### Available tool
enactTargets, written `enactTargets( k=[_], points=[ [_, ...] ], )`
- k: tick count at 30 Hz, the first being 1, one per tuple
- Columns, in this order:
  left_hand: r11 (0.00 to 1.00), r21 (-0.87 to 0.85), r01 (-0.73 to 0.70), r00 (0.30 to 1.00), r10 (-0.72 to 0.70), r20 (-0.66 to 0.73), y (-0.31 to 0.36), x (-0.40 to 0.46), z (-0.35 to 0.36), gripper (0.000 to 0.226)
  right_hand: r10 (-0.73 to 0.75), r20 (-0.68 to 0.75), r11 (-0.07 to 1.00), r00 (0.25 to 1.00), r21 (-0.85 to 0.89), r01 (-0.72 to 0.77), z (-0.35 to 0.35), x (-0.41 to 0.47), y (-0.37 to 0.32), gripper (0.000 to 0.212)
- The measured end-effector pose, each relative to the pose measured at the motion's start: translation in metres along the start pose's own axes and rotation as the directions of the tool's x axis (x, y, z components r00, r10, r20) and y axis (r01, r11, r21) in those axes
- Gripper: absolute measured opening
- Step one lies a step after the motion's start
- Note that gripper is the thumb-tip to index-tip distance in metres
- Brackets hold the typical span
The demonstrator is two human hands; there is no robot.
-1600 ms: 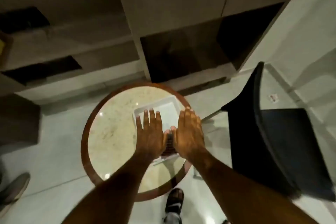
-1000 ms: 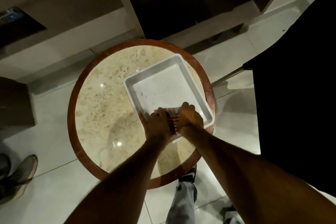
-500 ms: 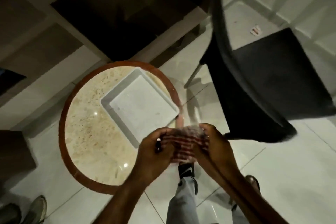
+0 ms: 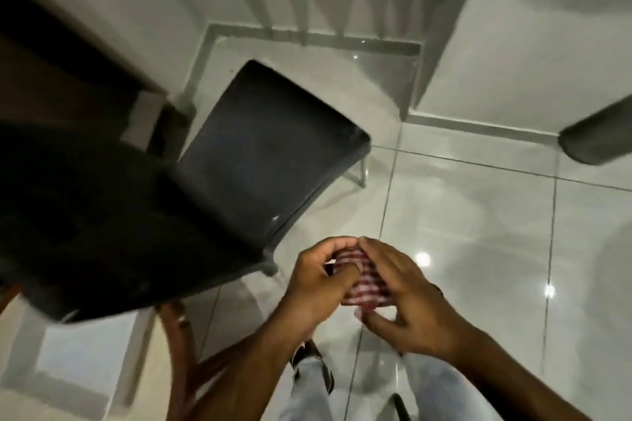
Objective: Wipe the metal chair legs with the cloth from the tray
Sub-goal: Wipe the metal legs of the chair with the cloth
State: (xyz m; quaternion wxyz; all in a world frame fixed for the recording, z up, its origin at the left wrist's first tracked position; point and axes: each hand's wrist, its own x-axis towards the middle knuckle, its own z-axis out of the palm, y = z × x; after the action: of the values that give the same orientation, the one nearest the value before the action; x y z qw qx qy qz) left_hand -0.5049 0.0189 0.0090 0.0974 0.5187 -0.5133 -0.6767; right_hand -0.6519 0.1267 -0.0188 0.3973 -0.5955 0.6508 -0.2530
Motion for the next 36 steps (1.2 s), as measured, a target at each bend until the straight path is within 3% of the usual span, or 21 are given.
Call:
enactTargets(
  k=[6, 9, 11, 12, 13, 14, 16, 17, 18, 21, 24, 25, 29, 33, 36],
  points=[
    [0.991, 0.098, 0.096, 0.992, -0.103, 0.075, 0.044, 0.117, 0.071, 0.026, 0.026, -0.206, 1.0, 0.978, 0.005, -0.026, -0.05, 0.043, 0.098, 0.068],
    [0.971, 0.216, 0.105, 0.991, -0.121, 0.062, 0.051, 0.175, 0.095, 0.02, 0.229, -0.25, 0.966, 0.941, 0.174, -0.189, -0.05, 0.07, 0.146, 0.064],
    [0.888, 0.459, -0.031, 0.997, -0.004, 0.076, 0.049, 0.216, 0.1, 0.019, 0.389, -0.25, 0.902, 0.887, 0.301, -0.311, -0.042, 0.091, 0.182, 0.063],
    [0.739, 0.649, -0.178, 0.983, 0.109, 0.144, 0.048, 0.239, 0.095, 0.023, 0.47, -0.231, 0.854, 0.852, 0.363, -0.373, -0.036, 0.103, 0.199, 0.061],
    [0.484, 0.806, -0.34, 0.939, 0.21, 0.271, 0.048, 0.261, 0.086, 0.028, 0.547, -0.201, 0.791, 0.812, 0.441, -0.424, -0.03, 0.114, 0.214, 0.057],
    [0.176, 0.856, -0.485, 0.864, 0.243, 0.44, 0.049, 0.285, 0.076, 0.034, 0.624, -0.168, 0.701, 0.763, 0.551, -0.452, -0.022, 0.126, 0.23, 0.05],
    [-0.338, 0.652, -0.679, 0.68, 0.044, 0.732, 0.052, 0.336, 0.058, 0.043, 0.742, -0.09, 0.481, 0.665, 0.762, -0.434, -0.005, 0.148, 0.262, 0.035],
    [-0.472, 0.486, -0.735, 0.604, -0.129, 0.787, 0.054, 0.359, 0.052, 0.046, 0.779, -0.048, 0.375, 0.626, 0.835, -0.404, 0.005, 0.159, 0.276, 0.029],
    [-0.534, 0.335, -0.776, 0.541, -0.291, 0.789, 0.055, 0.378, 0.047, 0.049, 0.804, -0.009, 0.286, 0.594, 0.883, -0.373, 0.012, 0.169, 0.288, 0.025],
    [-0.475, 0.004, -0.88, 0.333, -0.611, 0.719, 0.044, 0.426, 0.048, 0.056, 0.835, 0.054, 0.113, 0.548, 0.957, -0.267, 0.04, 0.197, 0.32, 0.027],
    [-0.295, -0.053, -0.954, 0.159, -0.647, 0.746, 0.036, 0.447, 0.046, 0.049, 0.84, 0.022, 0.135, 0.542, 0.959, -0.248, 0.064, 0.222, 0.336, 0.035],
    [-0.258, -0.045, -0.965, 0.131, -0.625, 0.77, 0.035, 0.452, 0.044, 0.046, 0.838, 0.017, 0.143, 0.545, 0.958, -0.25, 0.069, 0.23, 0.339, 0.037],
    [-0.216, -0.022, -0.976, 0.111, -0.585, 0.804, 0.032, 0.458, 0.041, 0.039, 0.836, -0.034, 0.261, 0.547, 0.902, -0.343, 0.081, 0.263, 0.335, 0.045],
    [-0.201, 0.029, -0.979, 0.145, -0.59, 0.794, 0.033, 0.459, 0.044, 0.04, 0.802, -0.238, 0.465, 0.548, 0.825, -0.322, 0.084, 0.293, 0.3, 0.078],
    [-0.226, 0.061, -0.972, 0.183, -0.572, 0.799, 0.034, 0.456, 0.044, 0.042, 0.709, -0.357, 0.623, 0.609, 0.72, -0.304, 0.095, 0.308, 0.27, 0.071]
  ],
)
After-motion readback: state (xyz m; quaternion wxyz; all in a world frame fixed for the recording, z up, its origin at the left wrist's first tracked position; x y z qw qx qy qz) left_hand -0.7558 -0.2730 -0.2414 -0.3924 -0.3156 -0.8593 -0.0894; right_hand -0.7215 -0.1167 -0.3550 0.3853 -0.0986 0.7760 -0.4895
